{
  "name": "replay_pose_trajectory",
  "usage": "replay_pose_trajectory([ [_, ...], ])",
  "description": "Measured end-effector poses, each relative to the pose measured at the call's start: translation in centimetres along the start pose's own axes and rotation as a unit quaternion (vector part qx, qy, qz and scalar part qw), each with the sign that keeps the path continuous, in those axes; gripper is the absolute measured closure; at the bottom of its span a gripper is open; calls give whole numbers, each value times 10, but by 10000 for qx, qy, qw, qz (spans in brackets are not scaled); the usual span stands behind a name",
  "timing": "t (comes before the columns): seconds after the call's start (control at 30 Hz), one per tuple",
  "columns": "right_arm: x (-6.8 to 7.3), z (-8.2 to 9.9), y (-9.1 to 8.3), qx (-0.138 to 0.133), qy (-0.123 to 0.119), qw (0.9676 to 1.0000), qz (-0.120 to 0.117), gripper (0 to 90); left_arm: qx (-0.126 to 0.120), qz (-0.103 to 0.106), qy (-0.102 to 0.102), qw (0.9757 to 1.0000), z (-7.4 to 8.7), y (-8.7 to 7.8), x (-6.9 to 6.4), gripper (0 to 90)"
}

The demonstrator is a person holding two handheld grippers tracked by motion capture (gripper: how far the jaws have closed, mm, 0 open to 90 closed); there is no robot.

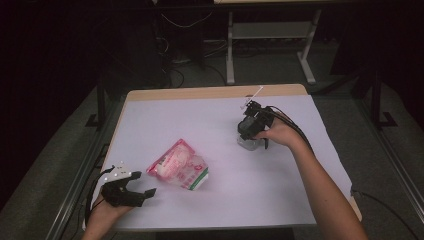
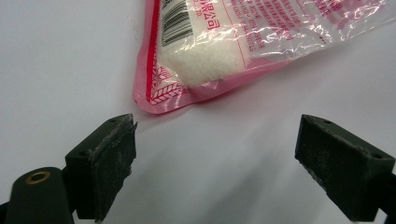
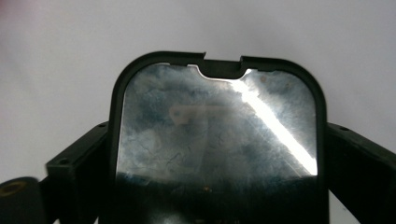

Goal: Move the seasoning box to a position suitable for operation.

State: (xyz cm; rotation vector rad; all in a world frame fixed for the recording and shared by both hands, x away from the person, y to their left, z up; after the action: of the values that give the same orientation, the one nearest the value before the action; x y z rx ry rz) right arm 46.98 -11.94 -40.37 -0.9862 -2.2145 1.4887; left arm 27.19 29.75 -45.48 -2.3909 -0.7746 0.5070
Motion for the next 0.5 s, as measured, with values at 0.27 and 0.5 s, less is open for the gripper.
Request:
replay_pose_trajectory([
  [0.27, 1, 0, 4, 107, -19, 9998, -147, 144, 1, 0, -13, 10000, 0, 0, 0, 118],
  [0.5, 1, 1, 3, 97, -62, 9998, -160, 149, 22, 10, -20, 10000, 1, 0, 0, 118],
])
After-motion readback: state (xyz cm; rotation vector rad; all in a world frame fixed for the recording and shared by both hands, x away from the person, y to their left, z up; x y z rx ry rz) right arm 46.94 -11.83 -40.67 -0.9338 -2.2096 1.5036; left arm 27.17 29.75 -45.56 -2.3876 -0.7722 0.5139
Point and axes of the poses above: each handheld gripper's, and its own axes: y roughly forward along the jaws, z roughly out of its underside, x roughly to its left, the point moved 2 cm from there along y, roughly forward along the jaws, and after that the axes turned 8 degrees about z, right-handed, at the moved point
